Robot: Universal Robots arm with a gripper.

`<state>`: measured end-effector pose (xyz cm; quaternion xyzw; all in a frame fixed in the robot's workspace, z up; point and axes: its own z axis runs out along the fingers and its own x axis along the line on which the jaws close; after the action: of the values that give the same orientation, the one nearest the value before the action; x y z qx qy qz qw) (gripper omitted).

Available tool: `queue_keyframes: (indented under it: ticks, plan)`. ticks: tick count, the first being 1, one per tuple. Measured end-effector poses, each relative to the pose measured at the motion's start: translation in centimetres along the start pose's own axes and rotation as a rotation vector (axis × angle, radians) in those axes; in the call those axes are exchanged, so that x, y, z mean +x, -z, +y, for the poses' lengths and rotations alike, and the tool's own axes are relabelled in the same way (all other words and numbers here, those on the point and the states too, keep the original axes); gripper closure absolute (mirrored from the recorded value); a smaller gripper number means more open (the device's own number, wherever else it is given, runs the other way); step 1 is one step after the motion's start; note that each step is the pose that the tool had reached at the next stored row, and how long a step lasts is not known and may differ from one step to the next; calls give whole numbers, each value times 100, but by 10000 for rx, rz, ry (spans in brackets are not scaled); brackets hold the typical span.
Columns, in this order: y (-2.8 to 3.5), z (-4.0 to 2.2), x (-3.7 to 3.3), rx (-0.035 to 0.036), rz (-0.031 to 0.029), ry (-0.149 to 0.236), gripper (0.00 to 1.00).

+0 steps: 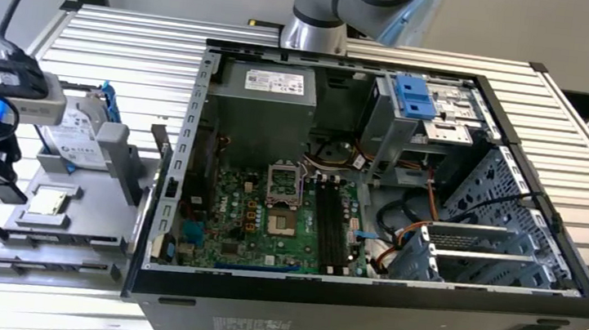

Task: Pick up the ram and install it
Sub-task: 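Pick up the ram and move it above insertion slot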

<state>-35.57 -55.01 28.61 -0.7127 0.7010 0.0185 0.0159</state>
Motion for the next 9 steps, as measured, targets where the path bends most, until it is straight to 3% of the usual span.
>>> queue_keyframes:
  ticks: [9]
  plan:
    - [-128,0,43,1,-1,0,0]
